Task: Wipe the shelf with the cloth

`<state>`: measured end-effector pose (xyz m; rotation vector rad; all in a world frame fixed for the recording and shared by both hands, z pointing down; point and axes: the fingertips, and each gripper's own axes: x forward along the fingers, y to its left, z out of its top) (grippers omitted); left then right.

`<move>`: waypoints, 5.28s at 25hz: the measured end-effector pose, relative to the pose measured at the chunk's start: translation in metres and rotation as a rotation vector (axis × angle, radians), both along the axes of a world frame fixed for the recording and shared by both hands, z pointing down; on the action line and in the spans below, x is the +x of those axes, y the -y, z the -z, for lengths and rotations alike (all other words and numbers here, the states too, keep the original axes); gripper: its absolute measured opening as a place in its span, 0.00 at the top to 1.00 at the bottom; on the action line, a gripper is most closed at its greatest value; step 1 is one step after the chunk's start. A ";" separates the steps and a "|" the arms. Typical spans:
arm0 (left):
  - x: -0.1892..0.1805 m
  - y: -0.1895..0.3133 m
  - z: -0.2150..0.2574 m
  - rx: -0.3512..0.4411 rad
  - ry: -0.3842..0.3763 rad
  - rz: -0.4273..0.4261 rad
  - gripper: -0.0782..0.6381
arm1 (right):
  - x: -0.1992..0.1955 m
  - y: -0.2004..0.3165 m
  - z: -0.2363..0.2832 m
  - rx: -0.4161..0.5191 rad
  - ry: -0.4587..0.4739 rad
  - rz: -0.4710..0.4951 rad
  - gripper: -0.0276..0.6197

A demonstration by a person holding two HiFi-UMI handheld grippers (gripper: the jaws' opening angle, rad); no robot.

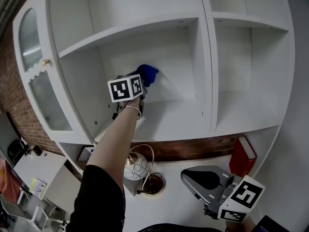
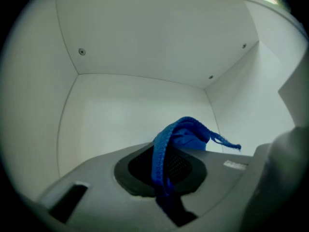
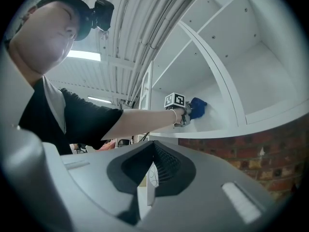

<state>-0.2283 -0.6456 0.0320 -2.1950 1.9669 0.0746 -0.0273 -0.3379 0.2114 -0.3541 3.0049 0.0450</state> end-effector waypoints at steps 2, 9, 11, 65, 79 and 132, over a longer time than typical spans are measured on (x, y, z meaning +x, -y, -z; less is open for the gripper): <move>0.016 0.005 0.001 0.000 -0.013 -0.029 0.88 | 0.004 0.001 -0.001 -0.002 0.009 0.001 0.94; 0.081 0.020 0.001 -0.004 0.025 -0.138 0.88 | 0.025 0.013 -0.004 -0.044 0.074 -0.009 0.94; 0.099 0.025 0.000 -0.001 0.013 -0.178 0.88 | 0.029 0.016 -0.004 -0.049 0.086 -0.014 0.94; 0.049 0.025 -0.046 -0.298 0.139 -0.037 0.88 | 0.020 0.018 -0.015 -0.087 0.086 0.056 0.94; 0.145 0.040 -0.051 -0.291 0.170 -0.253 0.86 | 0.047 0.031 -0.022 -0.120 0.113 0.006 0.94; -0.036 -0.031 -0.143 -0.845 0.446 0.120 0.88 | 0.000 -0.016 -0.013 -0.072 0.055 0.124 0.94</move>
